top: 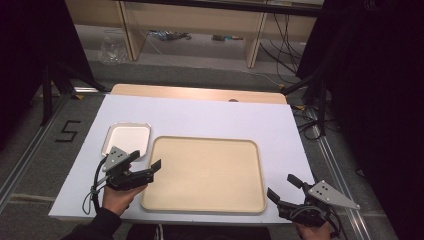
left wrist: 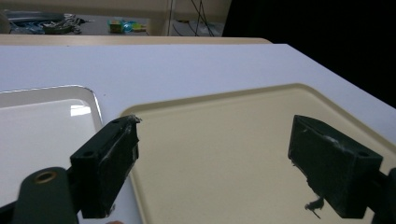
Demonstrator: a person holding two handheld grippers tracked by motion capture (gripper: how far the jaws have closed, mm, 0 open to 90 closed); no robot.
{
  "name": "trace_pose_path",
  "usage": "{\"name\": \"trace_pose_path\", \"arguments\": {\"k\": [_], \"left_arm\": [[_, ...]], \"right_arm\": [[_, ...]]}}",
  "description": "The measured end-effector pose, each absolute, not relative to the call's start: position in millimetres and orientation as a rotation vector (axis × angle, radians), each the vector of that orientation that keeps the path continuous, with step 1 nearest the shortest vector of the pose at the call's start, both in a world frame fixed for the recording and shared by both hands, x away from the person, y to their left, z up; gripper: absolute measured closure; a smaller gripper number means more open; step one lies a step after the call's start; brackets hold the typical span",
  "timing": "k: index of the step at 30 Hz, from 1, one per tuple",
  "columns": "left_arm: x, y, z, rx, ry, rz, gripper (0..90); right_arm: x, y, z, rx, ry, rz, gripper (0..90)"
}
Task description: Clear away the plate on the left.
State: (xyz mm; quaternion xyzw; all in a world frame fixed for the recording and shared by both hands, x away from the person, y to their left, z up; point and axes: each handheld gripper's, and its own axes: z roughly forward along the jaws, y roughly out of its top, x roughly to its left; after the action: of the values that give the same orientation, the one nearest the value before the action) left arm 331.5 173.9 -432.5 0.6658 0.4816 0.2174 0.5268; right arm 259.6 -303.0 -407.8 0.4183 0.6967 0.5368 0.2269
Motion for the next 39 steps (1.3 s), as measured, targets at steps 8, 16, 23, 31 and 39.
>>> {"name": "trace_pose_path", "arguments": {"k": [8,16,23,31,39], "left_arm": [[356,183,-438,1.627,1.219,0.526,15.8],[379,196,-442,1.626,1.299,0.537,15.7],[393,207,-444,1.606,1.365,0.495,15.8],[408,219,-445,1.61,1.409,0.519,15.7],[427,251,-445,1.61,1.507,0.581,15.6]], "right_arm": [[261,-304,-408,1.137,1.917,1.472,15.3],[260,-303,-408,1.145,1.913,1.48,15.3],[259,-302,-407,1.178,1.92,1.465,15.3],[260,-303,-408,1.148,1.917,1.486,15.3],[260,-304,-407,1.141,1.925,1.456,15.3]]}}
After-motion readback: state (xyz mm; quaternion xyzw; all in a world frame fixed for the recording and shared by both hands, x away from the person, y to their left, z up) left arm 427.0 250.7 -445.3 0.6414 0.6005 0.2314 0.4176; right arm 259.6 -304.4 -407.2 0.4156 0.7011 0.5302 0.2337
